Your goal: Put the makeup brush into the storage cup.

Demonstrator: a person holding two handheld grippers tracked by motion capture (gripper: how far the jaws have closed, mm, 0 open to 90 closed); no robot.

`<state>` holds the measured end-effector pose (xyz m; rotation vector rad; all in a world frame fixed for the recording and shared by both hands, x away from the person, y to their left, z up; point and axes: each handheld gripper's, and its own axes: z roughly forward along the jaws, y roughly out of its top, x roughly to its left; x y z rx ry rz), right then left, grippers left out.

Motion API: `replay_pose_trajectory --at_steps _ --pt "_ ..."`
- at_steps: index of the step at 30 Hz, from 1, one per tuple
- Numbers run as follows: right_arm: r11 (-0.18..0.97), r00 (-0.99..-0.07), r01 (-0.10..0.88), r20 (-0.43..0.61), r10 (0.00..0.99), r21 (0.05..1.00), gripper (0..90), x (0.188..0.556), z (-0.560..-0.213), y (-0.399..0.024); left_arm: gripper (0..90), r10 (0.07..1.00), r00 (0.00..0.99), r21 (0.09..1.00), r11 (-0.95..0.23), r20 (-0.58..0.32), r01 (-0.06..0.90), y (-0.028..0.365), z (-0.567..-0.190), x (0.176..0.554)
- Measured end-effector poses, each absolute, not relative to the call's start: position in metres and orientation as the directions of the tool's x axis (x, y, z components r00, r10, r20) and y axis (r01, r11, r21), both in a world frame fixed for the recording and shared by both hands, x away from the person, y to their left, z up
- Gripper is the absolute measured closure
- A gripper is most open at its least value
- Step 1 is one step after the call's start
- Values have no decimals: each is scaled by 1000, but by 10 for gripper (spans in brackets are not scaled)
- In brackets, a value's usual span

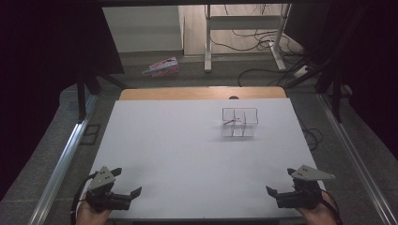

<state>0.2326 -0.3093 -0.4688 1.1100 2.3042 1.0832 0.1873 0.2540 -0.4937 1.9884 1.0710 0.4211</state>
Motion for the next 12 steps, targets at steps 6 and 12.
replay_pose_trajectory --at_steps 6,12 --pt "361 -609 515 36 792 777 0 231 -470 -316 0 810 582 782 -314 -76 538 253 -494 188" --pt "377 -619 525 39 784 763 0 233 -471 -315 0 811 581 779 -318 -71 540 252 -494 188"
